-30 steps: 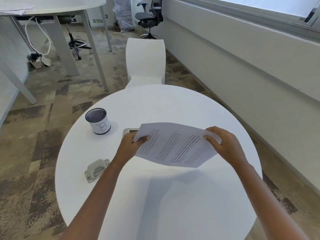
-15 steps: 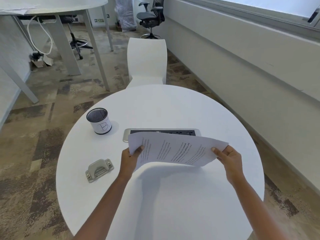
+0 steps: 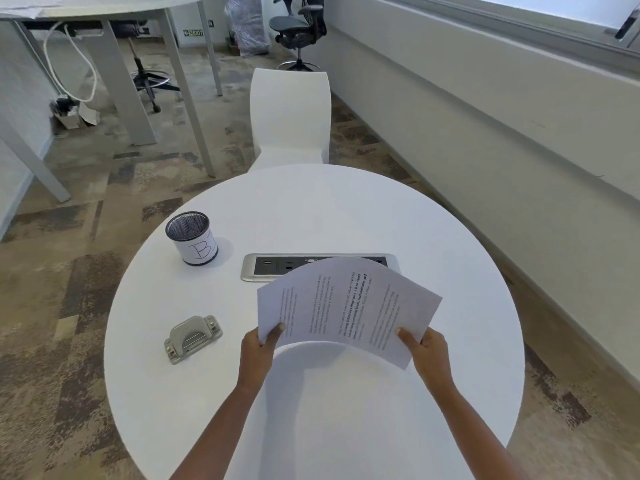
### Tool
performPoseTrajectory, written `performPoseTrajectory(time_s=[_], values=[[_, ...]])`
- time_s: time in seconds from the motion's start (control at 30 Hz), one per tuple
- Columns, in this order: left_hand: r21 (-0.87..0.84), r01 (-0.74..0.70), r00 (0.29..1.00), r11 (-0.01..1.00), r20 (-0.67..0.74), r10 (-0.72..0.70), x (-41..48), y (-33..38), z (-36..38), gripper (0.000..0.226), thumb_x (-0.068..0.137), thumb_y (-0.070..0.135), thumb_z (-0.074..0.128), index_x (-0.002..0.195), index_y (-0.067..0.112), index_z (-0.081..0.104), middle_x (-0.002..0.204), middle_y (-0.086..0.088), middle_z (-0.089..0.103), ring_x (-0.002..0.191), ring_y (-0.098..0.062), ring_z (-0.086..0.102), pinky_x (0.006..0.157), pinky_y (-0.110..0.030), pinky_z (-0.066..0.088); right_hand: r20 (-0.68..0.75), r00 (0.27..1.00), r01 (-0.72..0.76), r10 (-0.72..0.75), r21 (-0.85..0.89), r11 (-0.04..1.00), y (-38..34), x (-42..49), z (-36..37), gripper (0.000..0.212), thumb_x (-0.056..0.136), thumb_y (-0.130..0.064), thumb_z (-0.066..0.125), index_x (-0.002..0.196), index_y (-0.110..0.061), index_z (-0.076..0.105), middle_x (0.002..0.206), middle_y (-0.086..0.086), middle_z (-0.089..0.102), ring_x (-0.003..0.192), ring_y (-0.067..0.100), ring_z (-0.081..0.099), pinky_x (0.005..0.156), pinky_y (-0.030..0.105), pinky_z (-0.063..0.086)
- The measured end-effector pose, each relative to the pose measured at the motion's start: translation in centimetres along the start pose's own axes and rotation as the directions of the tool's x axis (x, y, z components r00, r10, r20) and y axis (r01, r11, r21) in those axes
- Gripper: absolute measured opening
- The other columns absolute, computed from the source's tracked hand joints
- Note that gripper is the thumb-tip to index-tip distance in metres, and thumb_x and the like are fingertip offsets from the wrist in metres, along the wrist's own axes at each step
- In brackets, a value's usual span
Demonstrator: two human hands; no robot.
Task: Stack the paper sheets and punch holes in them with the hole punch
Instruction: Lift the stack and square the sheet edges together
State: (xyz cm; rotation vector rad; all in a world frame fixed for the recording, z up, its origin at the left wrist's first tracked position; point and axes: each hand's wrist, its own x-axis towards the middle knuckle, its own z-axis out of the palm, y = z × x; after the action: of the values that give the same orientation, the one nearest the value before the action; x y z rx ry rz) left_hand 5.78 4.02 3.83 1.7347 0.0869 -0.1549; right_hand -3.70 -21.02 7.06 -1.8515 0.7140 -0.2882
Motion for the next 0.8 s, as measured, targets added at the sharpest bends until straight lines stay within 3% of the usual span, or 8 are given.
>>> performPoseTrajectory(time_s=[0.1, 0.2, 0.27, 0.47, 0.57, 0.63, 0.73, 0.8], values=[[0.004, -0.031, 0.999, 1.000, -0.035, 0.031, -0.5, -0.1, 0.4, 0.024, 0.087, 0.009, 0.058, 0.110, 0.004, 0.058, 0.094, -0.004, 0.063, 0.078, -0.024, 0.062, 0.057, -0.012, 0.054, -0.067, 0.996, 0.056, -0.058, -0.027, 0.998, 0.0, -0.6, 0.4, 0.007, 0.087, -0.010, 0.059, 0.083, -0.005, 0.063, 0.077, 0.009, 0.066, 0.069, 0.025, 0.061, 0.053, 0.016, 0.047], [0.056, -0.006, 1.000, 0.998, -0.017, 0.007, -0.9, -0.8, 0.6, 0.023, 0.087, 0.007, 0.059, 0.108, -0.001, 0.059, 0.093, -0.008, 0.063, 0.080, -0.029, 0.061, 0.062, -0.021, 0.051, -0.004, 0.999, 0.039, -0.040, -0.065, 0.997, 0.3, -1.0, 1.0, 0.012, 0.087, -0.009, 0.059, 0.079, -0.002, 0.062, 0.068, 0.006, 0.062, 0.064, 0.024, 0.055, 0.053, 0.025, 0.043], [0.067, 0.013, 1.000, 0.998, -0.004, -0.012, -1.0, -1.3, 0.6, 0.016, 0.087, 0.005, 0.058, 0.102, 0.001, 0.061, 0.090, -0.008, 0.063, 0.078, -0.029, 0.060, 0.060, -0.022, 0.049, 0.011, 1.000, 0.009, -0.008, -0.076, 0.997, 0.8, -1.1, 1.1, 0.018, 0.087, -0.006, 0.058, 0.070, -0.002, 0.056, 0.059, 0.004, 0.055, 0.059, 0.023, 0.046, 0.049, 0.024, 0.033], [0.103, 0.016, 0.999, 0.995, -0.031, -0.013, -1.2, -1.9, 0.5, 0.024, 0.088, 0.009, 0.057, 0.111, -0.001, 0.058, 0.092, -0.010, 0.063, 0.077, -0.028, 0.060, 0.050, -0.008, 0.050, 0.001, 1.000, -0.019, 0.019, -0.040, 0.999, 1.5, -1.3, 0.8, 0.016, 0.087, -0.007, 0.059, 0.075, 0.004, 0.060, 0.067, 0.012, 0.061, 0.057, 0.021, 0.046, 0.048, 0.022, 0.034], [0.076, 0.050, 0.999, 0.996, 0.016, -0.052, -1.3, -2.2, 0.5, 0.027, 0.088, 0.006, 0.057, 0.113, -0.002, 0.056, 0.098, -0.011, 0.063, 0.083, -0.030, 0.060, 0.060, -0.019, 0.051, 0.017, 0.998, -0.059, 0.060, -0.066, 0.996, 1.9, -1.3, 0.7, 0.016, 0.087, -0.005, 0.057, 0.075, 0.005, 0.058, 0.069, 0.015, 0.057, 0.056, 0.020, 0.040, 0.049, 0.025, 0.028], [0.059, 0.060, 0.998, 0.996, 0.013, -0.061, -1.3, -2.0, 0.3, 0.025, 0.087, 0.006, 0.058, 0.111, -0.002, 0.058, 0.102, -0.013, 0.064, 0.086, -0.032, 0.061, 0.066, -0.027, 0.050, 0.010, 0.999, -0.040, 0.041, -0.057, 0.998, 1.6, -1.1, 0.4, 0.009, 0.087, -0.004, 0.056, 0.079, 0.000, 0.058, 0.075, 0.012, 0.061, 0.060, 0.018, 0.048, 0.051, 0.022, 0.035], [0.075, 0.013, 0.997, 0.997, -0.078, -0.007, -0.7, -0.9, -0.2, 0.025, 0.085, 0.007, 0.061, 0.109, 0.000, 0.059, 0.101, -0.013, 0.065, 0.094, -0.037, 0.064, 0.069, -0.029, 0.050, -0.038, 0.998, 0.041, -0.042, -0.032, 0.999, 0.4, -0.5, -0.6, 0.011, 0.087, -0.002, 0.055, 0.096, -0.004, 0.061, 0.087, 0.007, 0.064, 0.078, 0.023, 0.059, 0.060, 0.019, 0.043], [0.038, -0.056, 0.989, 0.998, -0.136, 0.061, -0.2, 0.4, -0.7, 0.042, 0.083, 0.006, 0.064, 0.123, 0.005, 0.049, 0.113, -0.013, 0.062, 0.102, -0.029, 0.061, 0.082, -0.034, 0.048, -0.068, 0.989, 0.129, -0.134, -0.080, 0.988, -0.7, 0.4, -1.4, 0.007, 0.088, -0.001, 0.054, 0.091, -0.006, 0.059, 0.082, 0.007, 0.063, 0.075, 0.024, 0.056, 0.058, 0.014, 0.040]])
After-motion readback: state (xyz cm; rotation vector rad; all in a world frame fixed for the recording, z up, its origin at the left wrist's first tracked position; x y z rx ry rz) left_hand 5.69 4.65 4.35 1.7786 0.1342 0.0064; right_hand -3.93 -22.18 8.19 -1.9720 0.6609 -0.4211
